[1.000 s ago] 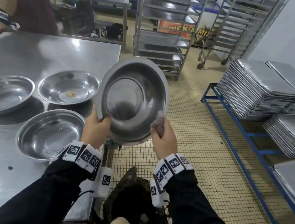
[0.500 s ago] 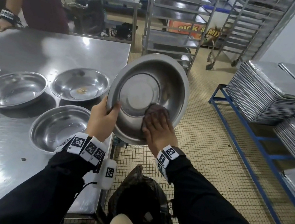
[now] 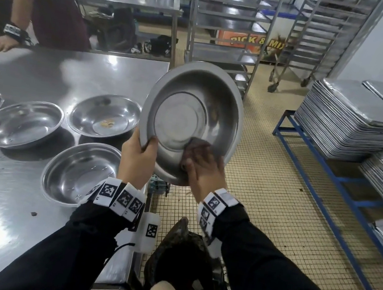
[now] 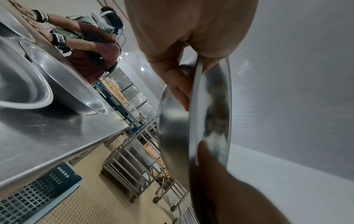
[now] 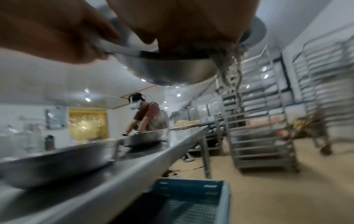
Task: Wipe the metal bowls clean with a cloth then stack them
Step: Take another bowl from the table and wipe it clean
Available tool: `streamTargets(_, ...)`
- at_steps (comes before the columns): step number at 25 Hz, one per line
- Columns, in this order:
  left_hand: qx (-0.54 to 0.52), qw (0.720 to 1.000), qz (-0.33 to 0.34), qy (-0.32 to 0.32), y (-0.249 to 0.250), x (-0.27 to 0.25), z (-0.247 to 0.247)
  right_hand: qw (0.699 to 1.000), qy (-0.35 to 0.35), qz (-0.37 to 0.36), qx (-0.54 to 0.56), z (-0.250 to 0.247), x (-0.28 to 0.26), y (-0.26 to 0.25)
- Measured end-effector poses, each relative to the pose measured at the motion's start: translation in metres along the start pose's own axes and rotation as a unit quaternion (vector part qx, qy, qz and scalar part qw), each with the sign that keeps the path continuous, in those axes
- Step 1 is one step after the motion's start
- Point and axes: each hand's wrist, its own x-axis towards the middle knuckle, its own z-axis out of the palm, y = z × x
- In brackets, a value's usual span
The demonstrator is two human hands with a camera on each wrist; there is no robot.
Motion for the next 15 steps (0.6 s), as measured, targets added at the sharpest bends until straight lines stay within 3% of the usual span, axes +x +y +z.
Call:
streamTargets(2,-0.018,1.000,-0.005,-0.005,0.001,-0.005,0.003,0.994,-0.022,0.075,-0.074,-0.011,0.011,0.024)
streamTargets(4,-0.039,0.999,-0.015,-0.005,0.000,-0.006,0.005,0.991,0.053,0.105,-0.066,-0.018,0.019,0.040)
streamTargets(6,-0.057,0.998,-0.030,-0.004,0.000,-0.007,0.006,0.979,0.177,0.097,0.019,-0.023,0.024,0.047)
streamTargets(8,-0.067,0.997,-0.043,-0.004,-0.002,-0.006,0.004,0.947,0.241,0.116,0.179,-0.034,0.031,0.048)
streamTargets(11,-0.098,0.992,-0.081,-0.017,-0.005,-0.005,-0.002,0.897,0.230,0.204,0.318,-0.055,0.034,0.053)
streamTargets(15,-0.094,0.989,-0.100,-0.051,-0.014,0.006,-0.014,0.897,0.172,0.218,0.344,-0.054,0.026,0.066)
